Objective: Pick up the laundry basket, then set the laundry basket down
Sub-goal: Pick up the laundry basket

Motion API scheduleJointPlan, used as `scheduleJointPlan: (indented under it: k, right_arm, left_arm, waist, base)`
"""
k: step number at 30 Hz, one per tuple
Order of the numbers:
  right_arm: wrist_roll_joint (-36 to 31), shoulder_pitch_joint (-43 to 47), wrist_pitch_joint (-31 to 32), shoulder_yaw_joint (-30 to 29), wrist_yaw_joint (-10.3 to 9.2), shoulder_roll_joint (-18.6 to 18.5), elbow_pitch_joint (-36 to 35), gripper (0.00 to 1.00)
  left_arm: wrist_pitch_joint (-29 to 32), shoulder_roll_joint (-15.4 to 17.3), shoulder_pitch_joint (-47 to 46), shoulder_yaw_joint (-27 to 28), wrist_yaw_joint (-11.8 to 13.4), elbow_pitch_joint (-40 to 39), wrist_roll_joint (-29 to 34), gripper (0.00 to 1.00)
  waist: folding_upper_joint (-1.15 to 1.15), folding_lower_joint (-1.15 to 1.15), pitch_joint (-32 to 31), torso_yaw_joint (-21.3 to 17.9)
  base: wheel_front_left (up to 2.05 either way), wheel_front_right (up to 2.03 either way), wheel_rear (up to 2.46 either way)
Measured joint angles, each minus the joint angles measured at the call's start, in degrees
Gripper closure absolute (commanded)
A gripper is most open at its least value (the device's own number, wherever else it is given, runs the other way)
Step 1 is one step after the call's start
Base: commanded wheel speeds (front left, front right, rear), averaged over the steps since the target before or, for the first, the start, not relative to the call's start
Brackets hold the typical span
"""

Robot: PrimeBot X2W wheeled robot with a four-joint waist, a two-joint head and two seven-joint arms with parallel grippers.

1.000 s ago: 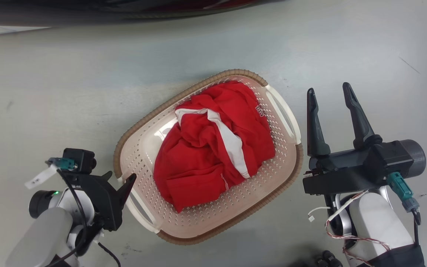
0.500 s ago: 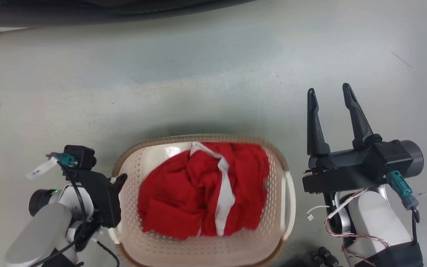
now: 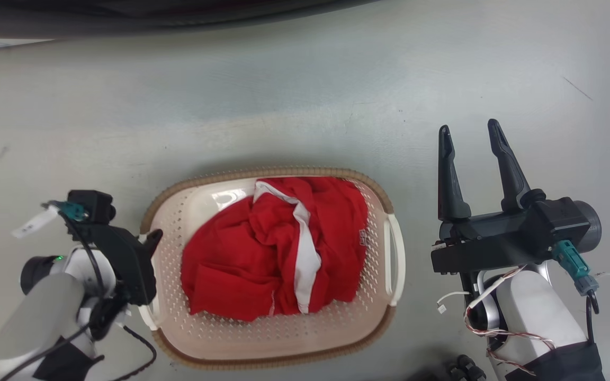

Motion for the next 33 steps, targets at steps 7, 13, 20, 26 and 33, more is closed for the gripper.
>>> scheduleJointPlan:
  k: [7,13,20,26,33]
  right_arm:
    - [0.82,-0.53,-0.07,0.37,-0.01,0.00,0.56,0.00]
    - [1.44,-0.52,-0.08,0.64,-0.01,0.00,0.93,0.00]
    - [1.82,-0.52,-0.10,0.84,-0.01,0.00,1.41,0.00]
    - [2.08,-0.52,-0.34,0.82,-0.01,0.01,1.64,0.00]
    - [2.08,-0.53,-0.48,0.71,-0.01,0.01,1.75,0.00]
  left_arm:
    - [0.59,0.80,-2.19,1.19,0.03,1.68,-3.33,1.00]
    - [1.59,0.85,-4.49,1.69,0.05,2.99,-5.44,1.00]
    - [2.80,0.88,-5.84,1.07,0.21,4.38,-6.32,1.00]
    - [3.52,0.63,-5.89,0.37,0.21,5.61,-6.88,1.00]
    - [3.71,-0.42,-5.93,0.02,-0.02,5.95,-8.94,0.00]
  waist:
    - [0.00,0.00,-0.39,-0.12]
    - [0.00,0.00,-0.68,-0.50]
    - [0.00,0.00,-1.00,-1.05]
    - [0.00,0.00,-1.22,-1.27]
    - [0.00,0.00,-1.44,-1.01]
  base:
    - [0.00,0.00,0.00]
    - [0.00,0.00,0.00]
    - [0.00,0.00,0.00]
    - [0.00,0.00,0.00]
    - [0.00,0.00,0.00]
